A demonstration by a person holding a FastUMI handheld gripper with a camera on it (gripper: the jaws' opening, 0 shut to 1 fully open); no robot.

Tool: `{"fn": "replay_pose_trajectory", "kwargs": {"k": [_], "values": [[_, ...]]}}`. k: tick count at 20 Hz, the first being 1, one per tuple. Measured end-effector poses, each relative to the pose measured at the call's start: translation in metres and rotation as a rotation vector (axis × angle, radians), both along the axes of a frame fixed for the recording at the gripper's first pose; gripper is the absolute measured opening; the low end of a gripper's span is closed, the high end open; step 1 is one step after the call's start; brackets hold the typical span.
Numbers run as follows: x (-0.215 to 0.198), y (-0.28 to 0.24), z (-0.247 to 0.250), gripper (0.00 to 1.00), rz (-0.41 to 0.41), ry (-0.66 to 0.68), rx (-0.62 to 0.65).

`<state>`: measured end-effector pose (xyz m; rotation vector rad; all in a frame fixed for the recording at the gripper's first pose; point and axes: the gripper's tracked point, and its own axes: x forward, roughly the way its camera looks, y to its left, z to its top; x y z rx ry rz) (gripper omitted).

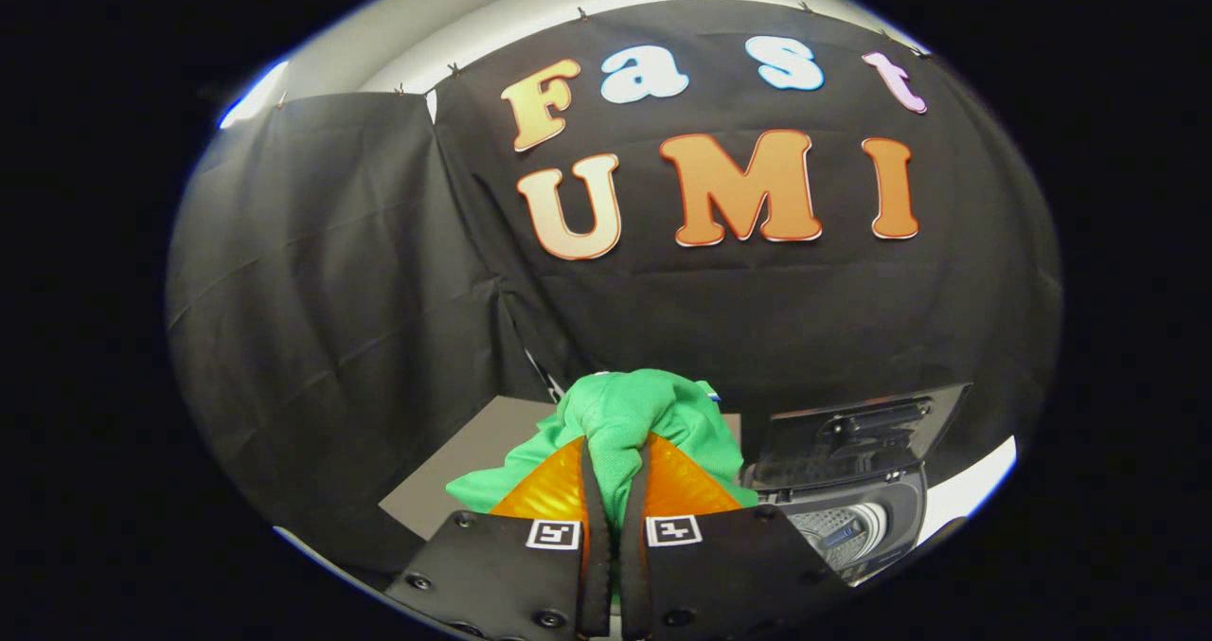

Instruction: Put the clothes into the washing machine and then close the washing machine lid.

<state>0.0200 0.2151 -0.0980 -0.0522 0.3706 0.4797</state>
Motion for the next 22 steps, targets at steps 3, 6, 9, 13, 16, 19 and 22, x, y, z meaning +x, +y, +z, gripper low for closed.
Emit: {"fn": "replay_pose_trajectory", "kwargs": {"k": [3,6,9,13,16,19,22], "values": [[0.008,-0.028,0.021,0.12,-0.031,-0.029,0.009],[0.02,-0.057,0.037,0.12,-0.058,-0.056,0.0],[0.033,-0.084,0.042,0.12,-0.081,-0.054,0.004],[0.046,-0.128,0.04,0.12,-0.109,-0.043,0.007],[0.057,-0.161,0.035,0.12,-0.129,-0.032,-0.005],[0.064,-0.194,0.026,0.12,-0.146,-0.012,-0.024],[0.073,-0.225,0.007,0.12,-0.156,0.022,-0.049]]}}
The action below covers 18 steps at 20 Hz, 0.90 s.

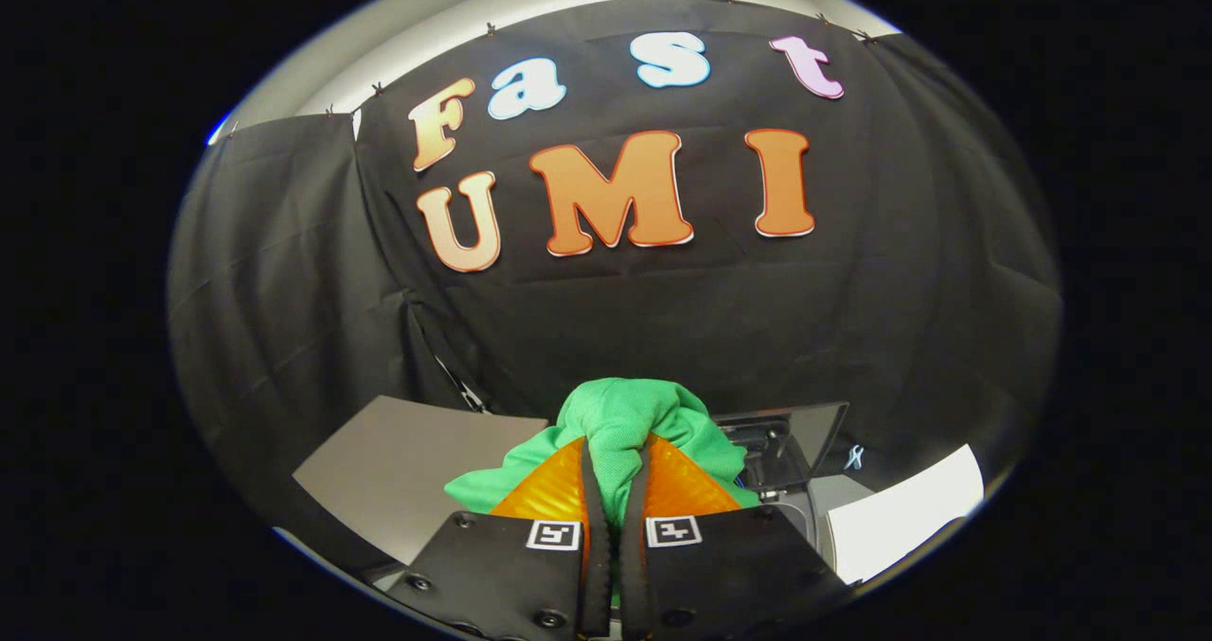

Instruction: Put the clothes into the washing machine and then close the washing machine lid.

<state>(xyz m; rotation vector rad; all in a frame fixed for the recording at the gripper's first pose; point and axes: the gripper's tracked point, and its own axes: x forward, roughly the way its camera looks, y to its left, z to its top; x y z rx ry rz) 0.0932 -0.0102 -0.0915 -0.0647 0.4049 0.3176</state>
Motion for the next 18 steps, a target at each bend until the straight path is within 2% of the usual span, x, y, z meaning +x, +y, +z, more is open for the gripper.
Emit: {"fn": "replay_pose_trajectory", "kwargs": {"k": [8,18], "values": [[0.018,-0.063,-0.075,0.12,-0.041,0.13,-0.036],[0.029,-0.101,-0.222,0.12,-0.067,0.336,-0.123]]}}
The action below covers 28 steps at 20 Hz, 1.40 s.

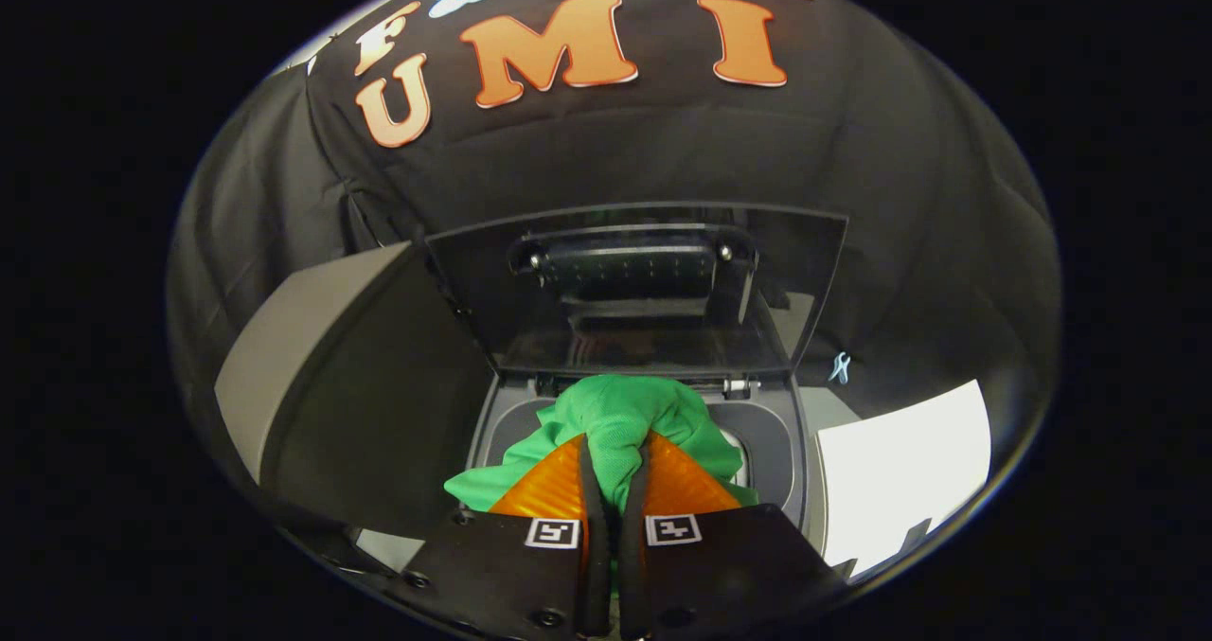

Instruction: Put the clothes into the washing machine and then close the washing machine lid.

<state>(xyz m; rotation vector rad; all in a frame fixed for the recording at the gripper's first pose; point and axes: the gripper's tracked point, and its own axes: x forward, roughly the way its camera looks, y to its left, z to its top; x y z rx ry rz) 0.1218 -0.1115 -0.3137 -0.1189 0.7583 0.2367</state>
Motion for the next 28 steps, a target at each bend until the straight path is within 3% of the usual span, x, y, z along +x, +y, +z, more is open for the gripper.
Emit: {"fn": "replay_pose_trajectory", "kwargs": {"k": [11,17,21,24,28], "values": [[0.031,-0.006,-0.133,0.12,0.011,0.077,-0.111],[0.034,-0.006,-0.198,0.12,-0.074,0.158,-0.128],[0.041,-0.01,-0.229,0.12,-0.093,0.213,-0.151],[0.037,-0.014,-0.248,0.16,-0.116,0.313,-0.175],[0.036,-0.012,-0.254,0.22,-0.125,0.348,-0.182]]}}
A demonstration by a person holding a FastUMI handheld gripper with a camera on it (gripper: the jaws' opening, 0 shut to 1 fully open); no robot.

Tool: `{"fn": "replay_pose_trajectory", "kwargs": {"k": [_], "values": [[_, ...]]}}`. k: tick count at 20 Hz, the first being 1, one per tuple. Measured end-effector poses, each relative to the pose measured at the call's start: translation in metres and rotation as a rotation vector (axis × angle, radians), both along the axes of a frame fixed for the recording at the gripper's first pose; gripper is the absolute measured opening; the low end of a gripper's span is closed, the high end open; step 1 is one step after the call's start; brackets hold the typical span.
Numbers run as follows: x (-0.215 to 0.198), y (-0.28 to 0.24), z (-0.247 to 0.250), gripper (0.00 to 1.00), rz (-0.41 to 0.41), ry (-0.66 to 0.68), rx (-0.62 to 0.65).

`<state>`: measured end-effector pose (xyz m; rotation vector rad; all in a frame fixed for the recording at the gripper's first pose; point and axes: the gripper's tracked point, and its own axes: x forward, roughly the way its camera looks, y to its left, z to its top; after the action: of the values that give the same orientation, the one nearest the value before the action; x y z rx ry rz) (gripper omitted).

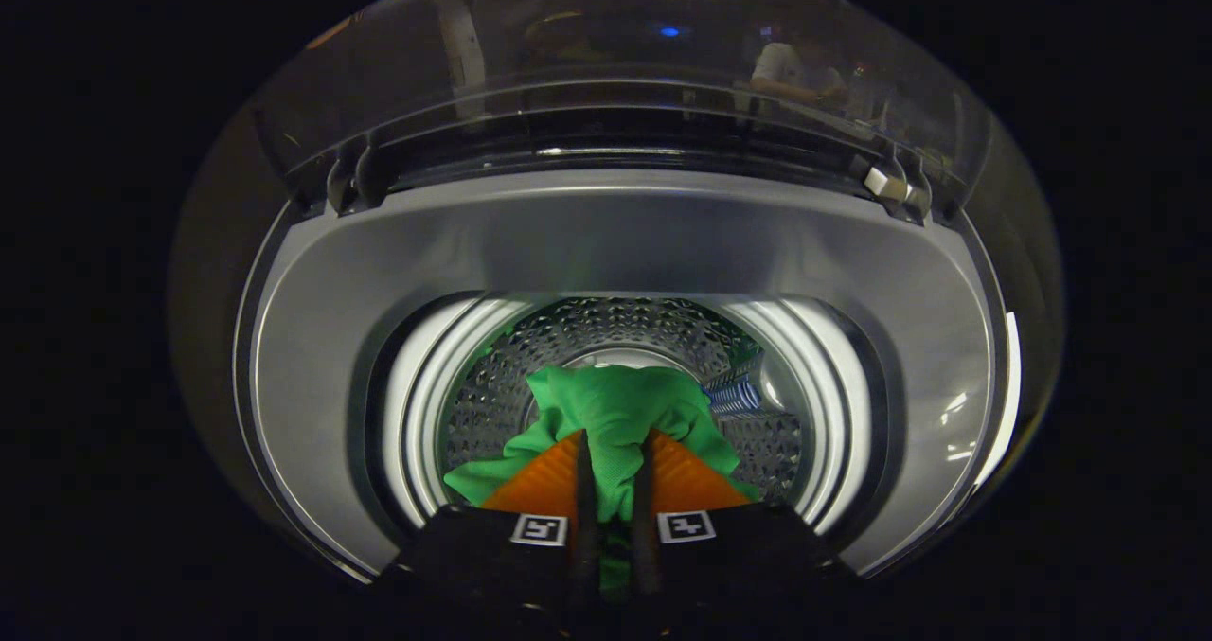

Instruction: Put the clothes into the washing machine and then close the washing machine lid.

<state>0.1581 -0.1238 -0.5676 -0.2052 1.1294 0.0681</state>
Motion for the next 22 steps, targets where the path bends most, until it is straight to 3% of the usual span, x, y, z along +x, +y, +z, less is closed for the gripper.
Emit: {"fn": "replay_pose_trajectory", "kwargs": {"k": [2,5,8,9,14,22], "values": [[-0.003,0.001,-0.001,0.31,0.013,-0.001,-0.008],[0.001,0.001,0.005,0.32,0.03,-0.03,-0.026],[0.003,0.003,0.016,0.39,0.061,-0.052,-0.044],[0.002,0.003,0.018,0.45,0.061,-0.055,-0.043],[-0.011,0.003,0.039,1.0,0.043,-0.092,-0.03],[-0.034,0.005,0.122,0.99,0.036,-0.226,0.044]]}}
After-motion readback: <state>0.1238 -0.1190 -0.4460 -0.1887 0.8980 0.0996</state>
